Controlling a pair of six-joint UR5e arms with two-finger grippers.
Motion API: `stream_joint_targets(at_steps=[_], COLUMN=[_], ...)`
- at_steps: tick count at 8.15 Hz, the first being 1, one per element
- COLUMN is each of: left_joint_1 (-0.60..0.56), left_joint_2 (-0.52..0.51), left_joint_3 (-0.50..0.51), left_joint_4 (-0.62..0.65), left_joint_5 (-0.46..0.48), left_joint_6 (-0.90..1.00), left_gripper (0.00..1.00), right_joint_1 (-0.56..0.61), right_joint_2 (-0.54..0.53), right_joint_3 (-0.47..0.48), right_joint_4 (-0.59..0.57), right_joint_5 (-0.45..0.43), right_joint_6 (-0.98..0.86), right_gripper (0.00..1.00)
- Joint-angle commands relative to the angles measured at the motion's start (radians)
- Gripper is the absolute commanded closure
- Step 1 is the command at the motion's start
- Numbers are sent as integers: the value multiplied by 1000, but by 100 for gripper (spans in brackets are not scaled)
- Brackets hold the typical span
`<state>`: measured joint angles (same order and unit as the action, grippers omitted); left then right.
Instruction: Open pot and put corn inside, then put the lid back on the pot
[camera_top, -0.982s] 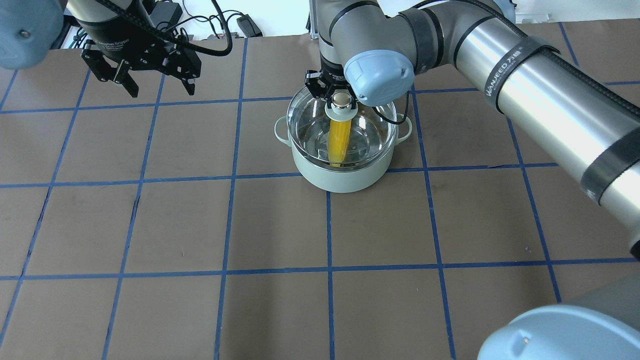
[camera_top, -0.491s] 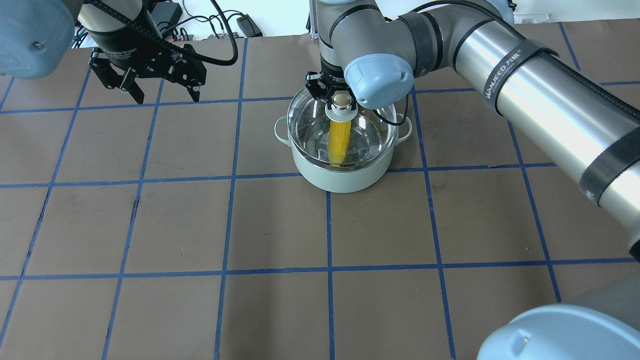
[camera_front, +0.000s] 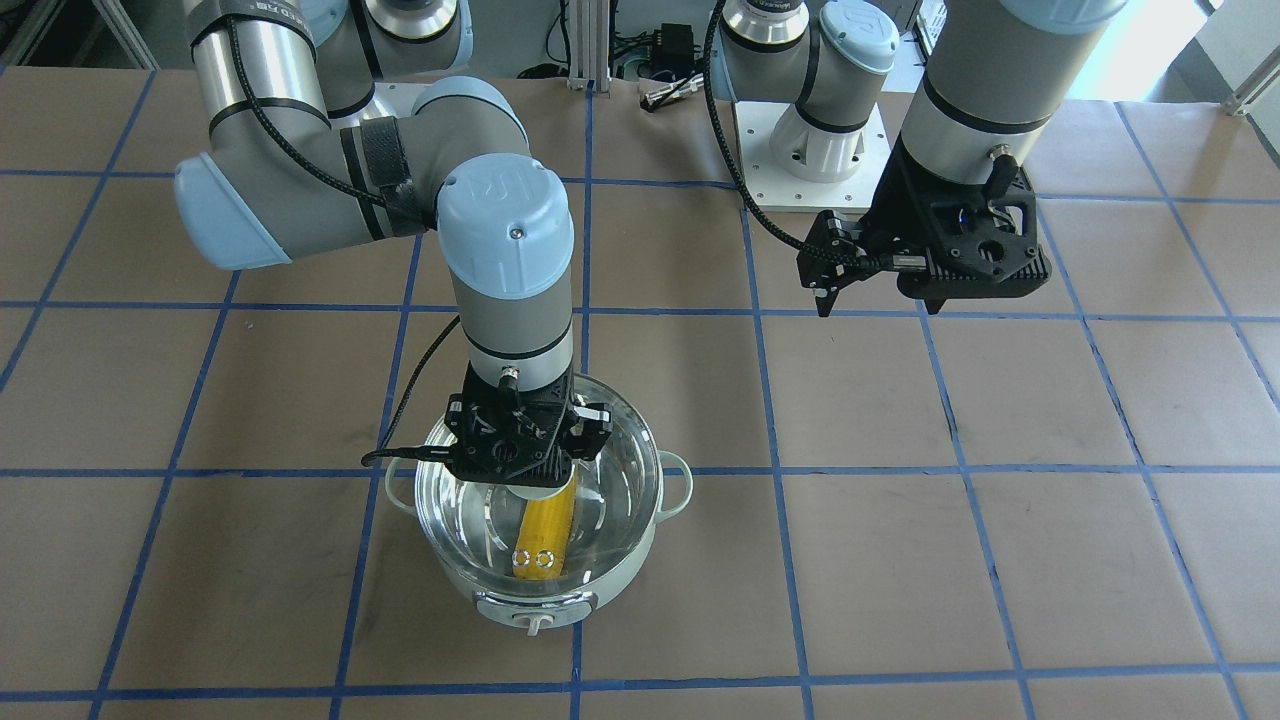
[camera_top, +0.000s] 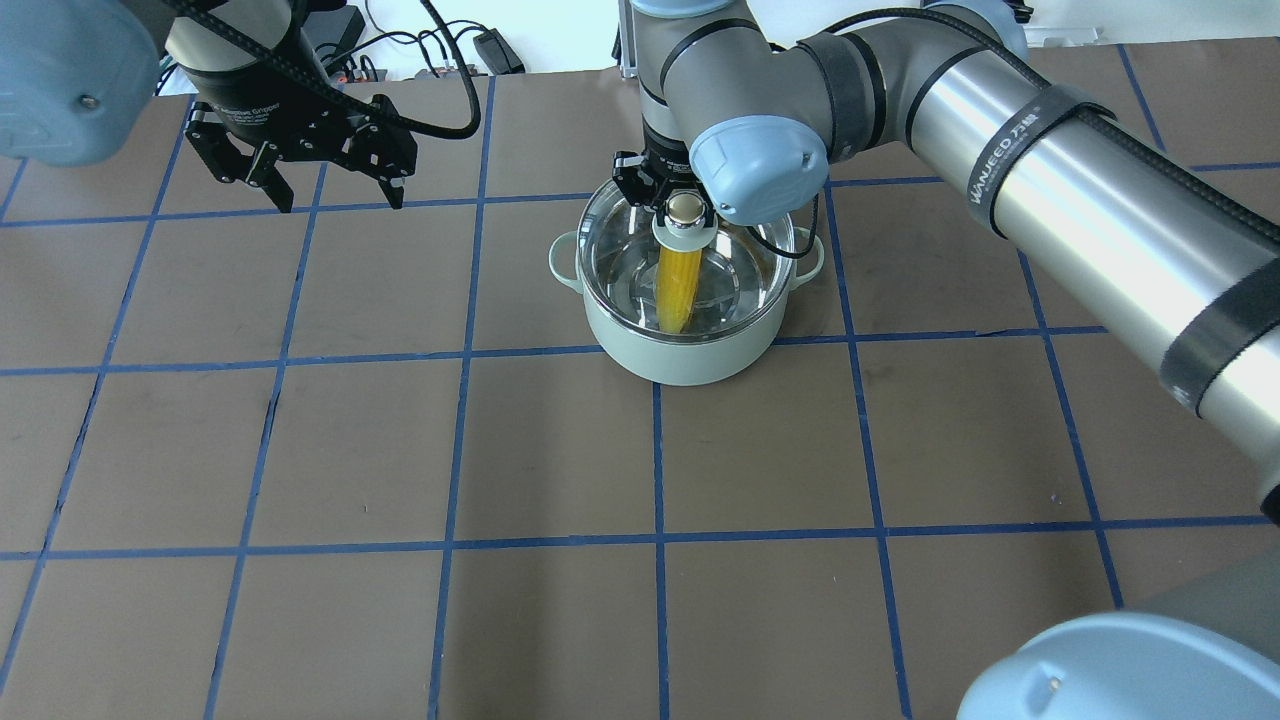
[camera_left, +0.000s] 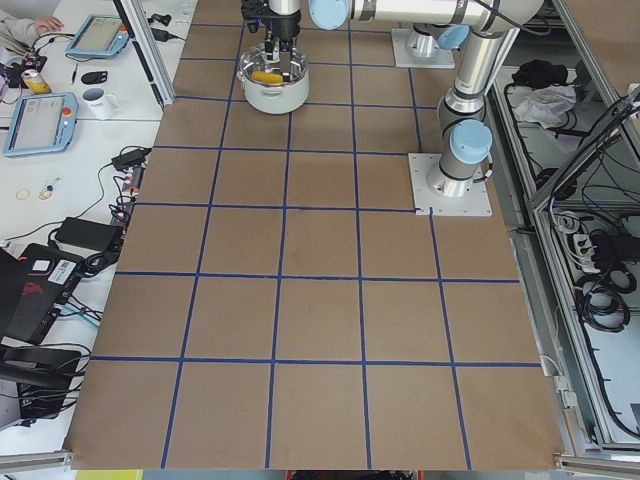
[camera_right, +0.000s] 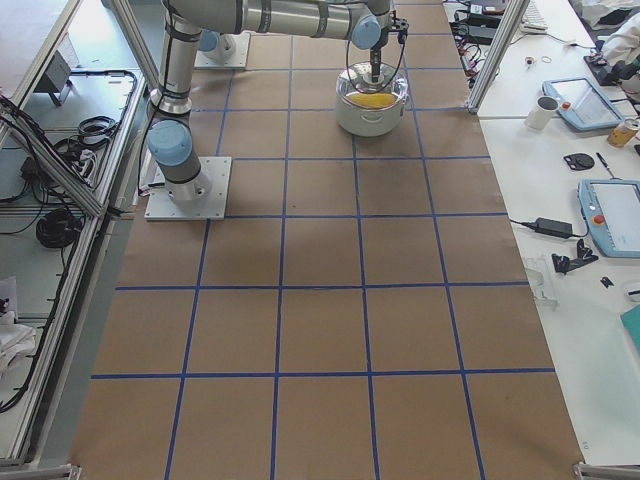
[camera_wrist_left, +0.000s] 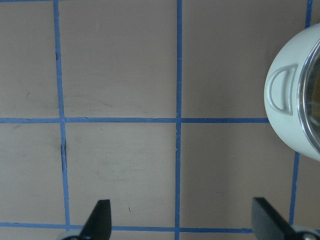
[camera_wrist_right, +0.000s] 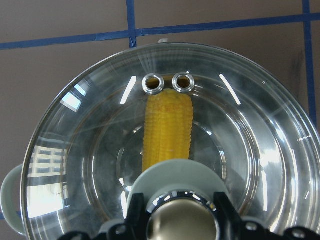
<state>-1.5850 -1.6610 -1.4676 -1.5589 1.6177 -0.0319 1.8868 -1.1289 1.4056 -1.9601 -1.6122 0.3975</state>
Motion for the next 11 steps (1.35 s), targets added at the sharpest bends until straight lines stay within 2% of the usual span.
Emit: stream_joint_targets(at_steps=[1, 11], left_joint_1=[-1, -1], left_joint_2=[1, 1], left_joint_3=[0, -2], left_joint_4=[2, 0], left_joint_5=[1, 1], left_joint_6=[0, 0], left_gripper=[0, 0], right_joint_1=[0, 0], right_joint_2=[0, -3], right_joint_3=[1, 21], right_joint_4=[-5, -7], right_joint_5=[1, 2], right_joint_6=[-2, -5], right_gripper=[81, 81])
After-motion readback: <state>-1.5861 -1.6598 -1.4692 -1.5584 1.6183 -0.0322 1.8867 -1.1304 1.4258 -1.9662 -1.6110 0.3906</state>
